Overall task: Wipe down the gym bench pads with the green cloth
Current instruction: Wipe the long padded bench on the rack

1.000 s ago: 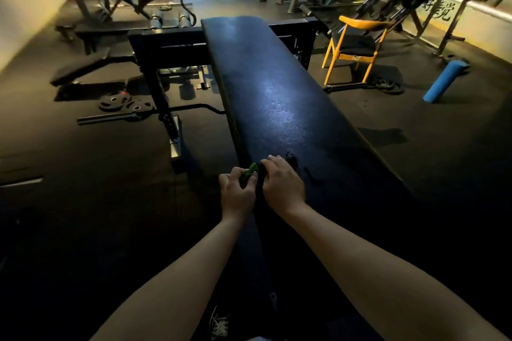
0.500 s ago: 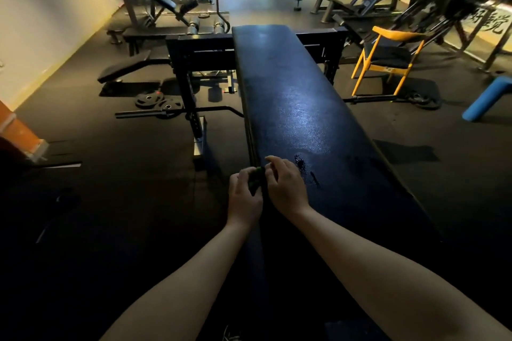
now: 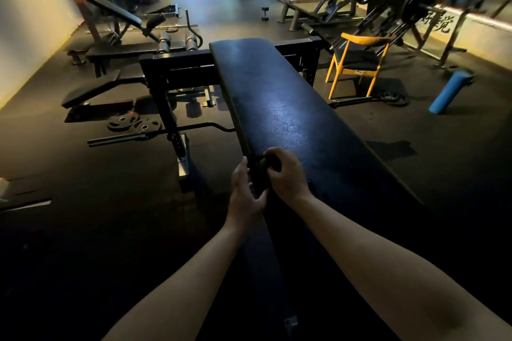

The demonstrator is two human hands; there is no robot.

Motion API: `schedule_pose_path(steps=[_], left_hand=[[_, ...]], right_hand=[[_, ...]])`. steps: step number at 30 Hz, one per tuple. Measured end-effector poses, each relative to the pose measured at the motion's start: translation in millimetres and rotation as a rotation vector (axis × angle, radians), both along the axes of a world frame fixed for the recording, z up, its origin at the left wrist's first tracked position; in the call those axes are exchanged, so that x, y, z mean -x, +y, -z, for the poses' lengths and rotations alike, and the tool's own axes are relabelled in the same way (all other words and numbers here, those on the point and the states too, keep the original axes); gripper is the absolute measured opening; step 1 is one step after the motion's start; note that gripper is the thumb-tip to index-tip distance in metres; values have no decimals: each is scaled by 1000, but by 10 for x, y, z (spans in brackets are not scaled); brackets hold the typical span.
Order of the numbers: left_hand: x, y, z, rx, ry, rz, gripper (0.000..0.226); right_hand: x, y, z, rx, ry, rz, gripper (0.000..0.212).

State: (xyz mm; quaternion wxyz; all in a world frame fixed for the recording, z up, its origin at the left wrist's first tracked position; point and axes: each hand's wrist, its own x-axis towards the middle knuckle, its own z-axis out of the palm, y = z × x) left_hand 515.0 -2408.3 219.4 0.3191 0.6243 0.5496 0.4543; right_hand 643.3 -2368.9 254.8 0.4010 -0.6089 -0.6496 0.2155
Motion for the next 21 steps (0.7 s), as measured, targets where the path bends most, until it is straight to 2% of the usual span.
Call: schedule_pose_path(steps=[3,6,7,10,14,17,21], left_hand=[[46,68,54,115,70,-26,77],[9,105,83,212,123,40,62],[-12,122,88,220,111,48,61],[-97,182,109,226,90,42,61],[-322,144,86,239,165,61,63],[-460,92,128,237,165,28,61],[-458,57,185,209,231,-6,58]], right_hand=[[29,107,64,59,-186,-97,41],[76,142,129,165,-542,-234,45],[74,158,124,178,-597,-258,45],[11,208,93,140,-577,-281,44],[-198,180,111,99,-561,-250,41],[-407,155,182,56,-523,-167,38],[-757,171,246,101,-490,-43,37]])
